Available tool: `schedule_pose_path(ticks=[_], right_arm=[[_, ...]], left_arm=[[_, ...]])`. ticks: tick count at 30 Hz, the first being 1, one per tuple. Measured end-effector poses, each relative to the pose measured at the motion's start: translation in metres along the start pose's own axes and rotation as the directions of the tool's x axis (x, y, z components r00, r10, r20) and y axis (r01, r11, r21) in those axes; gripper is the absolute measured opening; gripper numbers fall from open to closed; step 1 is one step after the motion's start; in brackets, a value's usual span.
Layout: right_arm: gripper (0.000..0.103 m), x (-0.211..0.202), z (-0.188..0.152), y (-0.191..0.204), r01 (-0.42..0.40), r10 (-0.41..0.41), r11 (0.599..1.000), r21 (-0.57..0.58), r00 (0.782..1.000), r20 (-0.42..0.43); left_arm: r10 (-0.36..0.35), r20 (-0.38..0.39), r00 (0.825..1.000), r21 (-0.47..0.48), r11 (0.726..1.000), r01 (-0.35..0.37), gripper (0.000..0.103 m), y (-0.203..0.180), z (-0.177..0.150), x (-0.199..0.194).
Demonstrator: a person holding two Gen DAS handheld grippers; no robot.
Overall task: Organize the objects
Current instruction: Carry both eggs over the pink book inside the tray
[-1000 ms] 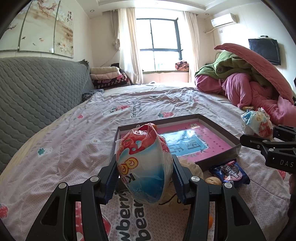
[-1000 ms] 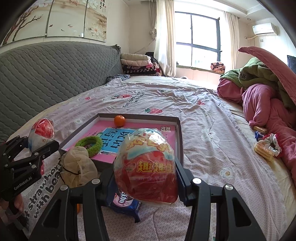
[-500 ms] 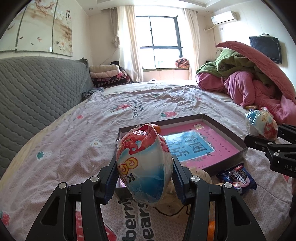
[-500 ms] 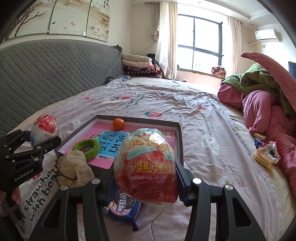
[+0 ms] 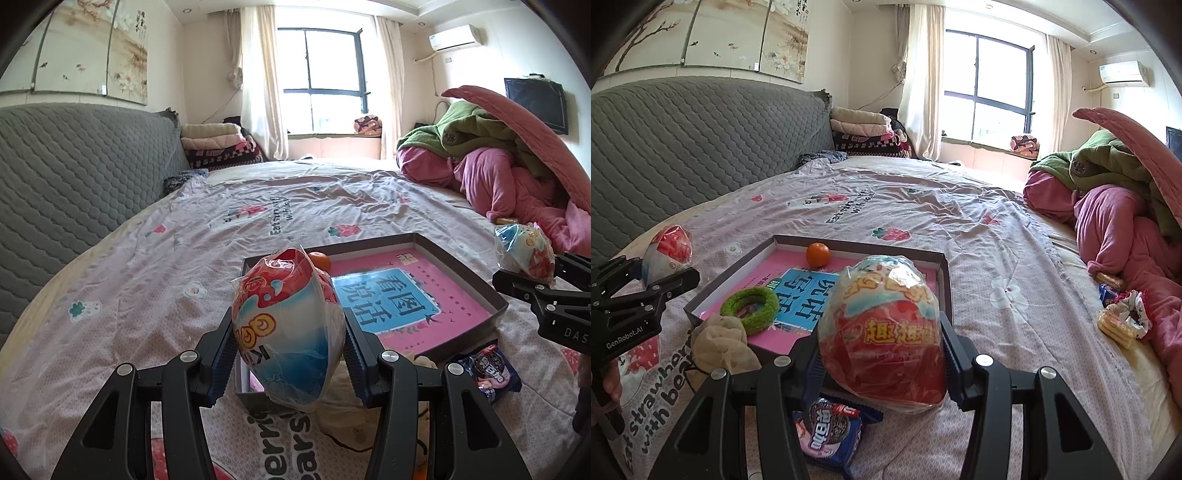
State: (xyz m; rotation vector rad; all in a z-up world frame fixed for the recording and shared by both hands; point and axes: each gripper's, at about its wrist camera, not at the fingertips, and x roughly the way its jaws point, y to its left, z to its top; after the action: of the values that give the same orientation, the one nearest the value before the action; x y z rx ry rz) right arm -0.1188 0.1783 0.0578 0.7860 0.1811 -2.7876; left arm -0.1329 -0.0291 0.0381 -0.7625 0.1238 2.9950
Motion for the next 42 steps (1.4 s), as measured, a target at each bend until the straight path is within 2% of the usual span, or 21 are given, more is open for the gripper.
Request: schedule_pose_path(ticks=[14,27,42], right_arm=[[0.053,0.012,0.007,-0.002,0.02,-0.02,1.0,-0.022,1.0,0.008],[0.053,0.025,0.016,-0.008,0.023,-0.022,0.999,-0.029,1.0,0.012],[0.053,0.044,0.026,-0.007,0.022,-0.022,0.998,-0.06,1.0,0.011]], left_arm=[[0.001,0.011,1.0,0.001,1.0,-0.001,0.054,0.007,0.017,0.011],[-0.015,-0.015,1.0,-0.029,0.999,0.015,0.054,0.018,0.028,0.027],[-0.014,-0.019,1.0,-0.016,1.0,0.013,0.054,0.022,0.036,0.048]])
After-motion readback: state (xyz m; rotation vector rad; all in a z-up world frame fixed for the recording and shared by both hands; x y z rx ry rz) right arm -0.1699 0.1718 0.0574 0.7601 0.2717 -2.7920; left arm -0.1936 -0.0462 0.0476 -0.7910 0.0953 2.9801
